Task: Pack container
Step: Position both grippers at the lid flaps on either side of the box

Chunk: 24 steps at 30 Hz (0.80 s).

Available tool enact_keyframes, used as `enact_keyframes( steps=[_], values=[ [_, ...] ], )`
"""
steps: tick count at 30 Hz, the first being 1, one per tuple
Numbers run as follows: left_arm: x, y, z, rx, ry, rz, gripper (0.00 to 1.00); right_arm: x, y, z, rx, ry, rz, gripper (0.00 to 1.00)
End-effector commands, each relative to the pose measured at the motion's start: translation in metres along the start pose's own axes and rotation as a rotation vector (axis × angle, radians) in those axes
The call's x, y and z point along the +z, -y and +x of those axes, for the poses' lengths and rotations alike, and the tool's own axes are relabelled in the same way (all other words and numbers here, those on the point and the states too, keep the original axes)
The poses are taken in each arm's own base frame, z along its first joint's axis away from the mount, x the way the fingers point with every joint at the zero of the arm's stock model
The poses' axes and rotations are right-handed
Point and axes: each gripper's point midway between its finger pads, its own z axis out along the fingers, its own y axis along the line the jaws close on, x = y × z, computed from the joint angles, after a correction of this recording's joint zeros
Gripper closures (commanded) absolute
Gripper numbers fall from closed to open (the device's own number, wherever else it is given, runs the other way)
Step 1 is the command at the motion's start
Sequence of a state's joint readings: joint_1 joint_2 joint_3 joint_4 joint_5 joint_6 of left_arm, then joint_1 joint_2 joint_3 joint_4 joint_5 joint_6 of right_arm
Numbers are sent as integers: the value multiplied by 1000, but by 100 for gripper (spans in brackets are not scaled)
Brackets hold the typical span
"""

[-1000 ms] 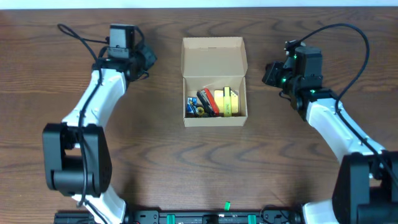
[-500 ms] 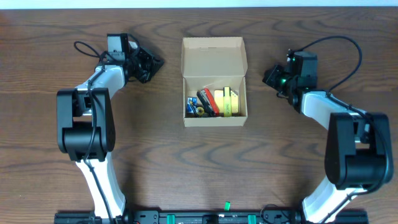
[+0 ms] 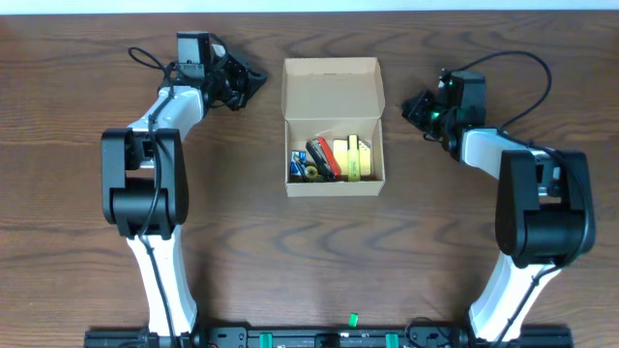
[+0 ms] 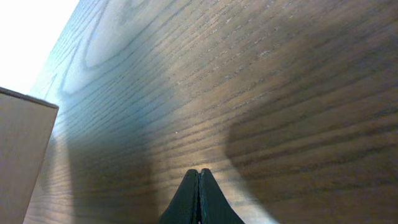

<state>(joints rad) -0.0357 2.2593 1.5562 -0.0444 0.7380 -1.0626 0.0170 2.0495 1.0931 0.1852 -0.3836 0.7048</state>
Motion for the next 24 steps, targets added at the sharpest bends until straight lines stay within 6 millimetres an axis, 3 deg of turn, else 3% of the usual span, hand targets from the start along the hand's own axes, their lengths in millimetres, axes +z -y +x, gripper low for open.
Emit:
enact_keyframes(
  steps=[1,5,9,17,24],
  values=[
    [10,-12,-1,-57,-28,-11,94,3,-2,-4,24,-1,-17,99],
    [18,-21,3,-81,-54,-19,94,4,-4,-6,40,8,-26,99],
    [24,-17,8,-70,-60,-4,94,8,-5,-7,75,14,-38,99],
    [33,-8,25,-65,-104,11,94,24,-5,13,118,-37,-52,99],
    [33,-6,35,-67,-153,22,94,26,-23,19,129,-64,-119,99]
  ],
)
